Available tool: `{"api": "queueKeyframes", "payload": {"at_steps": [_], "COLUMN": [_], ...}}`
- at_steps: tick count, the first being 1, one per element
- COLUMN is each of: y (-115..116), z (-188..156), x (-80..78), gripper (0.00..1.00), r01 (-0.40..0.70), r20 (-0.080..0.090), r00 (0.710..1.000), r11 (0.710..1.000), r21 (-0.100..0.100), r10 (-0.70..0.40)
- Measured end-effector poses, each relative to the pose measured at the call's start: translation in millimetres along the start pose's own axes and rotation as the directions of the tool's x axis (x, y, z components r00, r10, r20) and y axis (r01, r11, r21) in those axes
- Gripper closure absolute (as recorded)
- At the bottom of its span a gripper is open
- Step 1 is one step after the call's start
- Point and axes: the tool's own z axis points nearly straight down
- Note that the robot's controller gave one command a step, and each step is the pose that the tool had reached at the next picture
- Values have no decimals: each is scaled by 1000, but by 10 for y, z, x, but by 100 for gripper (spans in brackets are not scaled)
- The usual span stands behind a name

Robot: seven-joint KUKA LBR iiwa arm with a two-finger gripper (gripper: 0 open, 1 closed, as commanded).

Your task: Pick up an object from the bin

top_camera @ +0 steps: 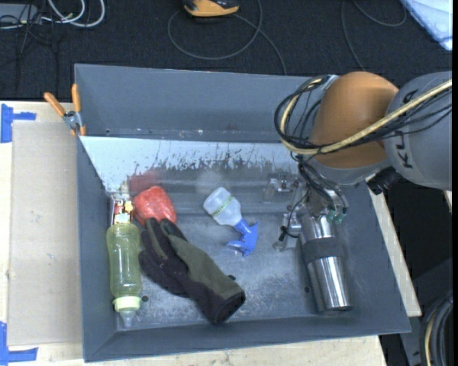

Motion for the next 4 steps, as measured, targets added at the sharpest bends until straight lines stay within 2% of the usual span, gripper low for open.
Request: {"api": "queueKeyframes", "payload": {"at_steps": [1,2,3,4], "y": [0,475,602,923], "z": [-47,648,685,531], "x": [-16,293,287,473], "gripper": [0,0,0,0], "r01": [1,19,-124,-87], "r20": [7,6,-2,3], "r00": [1000,1000,992,996], "r11": [1000,1000,992,996], "r21": [0,0,0,0], "r10": [-1,-19,124,87]}}
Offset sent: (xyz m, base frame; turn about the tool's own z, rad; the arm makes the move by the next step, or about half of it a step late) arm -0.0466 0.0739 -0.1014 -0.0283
